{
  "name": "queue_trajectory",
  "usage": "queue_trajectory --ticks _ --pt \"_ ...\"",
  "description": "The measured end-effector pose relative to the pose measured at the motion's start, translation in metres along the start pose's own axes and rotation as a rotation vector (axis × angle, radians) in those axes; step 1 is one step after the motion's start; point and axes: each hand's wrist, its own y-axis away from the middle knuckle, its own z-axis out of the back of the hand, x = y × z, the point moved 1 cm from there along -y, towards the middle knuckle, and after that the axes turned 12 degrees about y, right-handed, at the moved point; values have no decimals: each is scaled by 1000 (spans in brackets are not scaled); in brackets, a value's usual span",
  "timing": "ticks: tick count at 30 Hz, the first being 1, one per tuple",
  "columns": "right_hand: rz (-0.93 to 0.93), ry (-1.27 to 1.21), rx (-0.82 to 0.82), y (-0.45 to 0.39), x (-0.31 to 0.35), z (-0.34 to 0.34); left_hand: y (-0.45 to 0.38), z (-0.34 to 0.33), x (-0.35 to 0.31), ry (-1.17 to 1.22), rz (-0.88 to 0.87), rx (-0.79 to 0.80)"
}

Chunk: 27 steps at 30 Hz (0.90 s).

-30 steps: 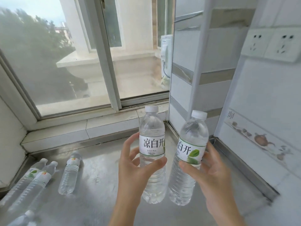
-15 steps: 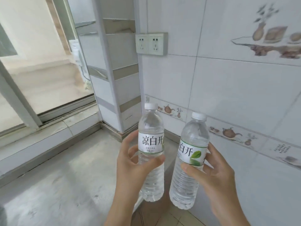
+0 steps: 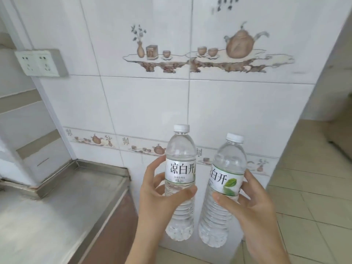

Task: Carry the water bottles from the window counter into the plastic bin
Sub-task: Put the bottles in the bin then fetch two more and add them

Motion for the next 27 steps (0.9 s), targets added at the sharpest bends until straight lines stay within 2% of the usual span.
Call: queue_trajectory --ticks 6,11,19,27 --pt "15 89 -157 -1 -2 139 27 -141 47 65 99 200" --pt "-40 178 -398 8 -15 238 44 -243 73 82 195 378" --pt "-157 184 -704 6 -43 347 45 -377 117 42 277 632" --pt "-191 202 -914 -64 -62 444 6 -520 188 106 351 824"
